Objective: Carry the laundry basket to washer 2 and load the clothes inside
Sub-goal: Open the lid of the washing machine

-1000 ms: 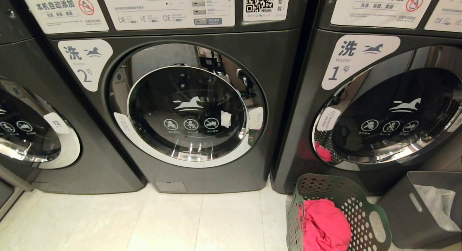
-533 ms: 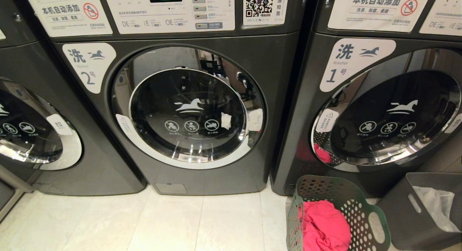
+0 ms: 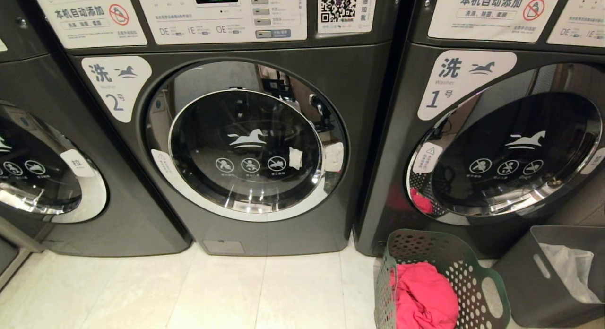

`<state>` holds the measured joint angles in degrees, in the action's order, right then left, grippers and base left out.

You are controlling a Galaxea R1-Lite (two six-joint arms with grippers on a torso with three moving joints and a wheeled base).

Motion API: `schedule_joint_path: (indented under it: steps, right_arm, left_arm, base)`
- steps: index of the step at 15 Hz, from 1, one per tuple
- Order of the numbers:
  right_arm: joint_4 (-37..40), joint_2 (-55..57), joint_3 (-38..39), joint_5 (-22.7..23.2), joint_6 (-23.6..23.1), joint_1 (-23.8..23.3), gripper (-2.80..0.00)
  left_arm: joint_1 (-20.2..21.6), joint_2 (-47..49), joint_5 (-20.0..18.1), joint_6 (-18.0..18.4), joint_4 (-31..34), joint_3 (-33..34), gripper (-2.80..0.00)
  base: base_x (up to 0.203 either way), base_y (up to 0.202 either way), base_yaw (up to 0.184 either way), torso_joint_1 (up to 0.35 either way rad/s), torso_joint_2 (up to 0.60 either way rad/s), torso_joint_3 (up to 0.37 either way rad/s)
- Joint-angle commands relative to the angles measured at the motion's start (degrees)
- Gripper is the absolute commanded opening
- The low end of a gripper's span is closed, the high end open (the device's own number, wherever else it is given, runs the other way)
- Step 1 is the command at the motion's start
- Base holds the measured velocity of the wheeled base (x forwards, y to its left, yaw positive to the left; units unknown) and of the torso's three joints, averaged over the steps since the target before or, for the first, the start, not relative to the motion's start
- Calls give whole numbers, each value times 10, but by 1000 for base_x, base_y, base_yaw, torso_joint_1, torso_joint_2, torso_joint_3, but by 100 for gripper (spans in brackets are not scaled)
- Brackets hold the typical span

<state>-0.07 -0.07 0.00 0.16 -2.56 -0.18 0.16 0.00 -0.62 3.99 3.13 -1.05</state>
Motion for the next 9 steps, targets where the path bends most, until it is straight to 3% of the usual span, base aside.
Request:
schedule_joint_path:
  steps: [1, 3, 9]
  right_arm:
    - [0, 1, 0, 0, 0, 0, -280]
    - [-1, 1, 0, 0, 1, 0, -280]
    - [-1, 1, 0, 1, -1, 0, -280]
  left_arm:
    - [0, 1, 0, 1, 0, 0, -280]
    - [0, 1, 0, 1, 0, 0, -280]
    - [0, 1, -1, 1, 0, 0, -280]
  base:
    - [0, 0, 0, 0, 0, 0]
    - [1, -109, 3, 0, 1, -1]
    - [0, -195, 3, 3, 3, 3]
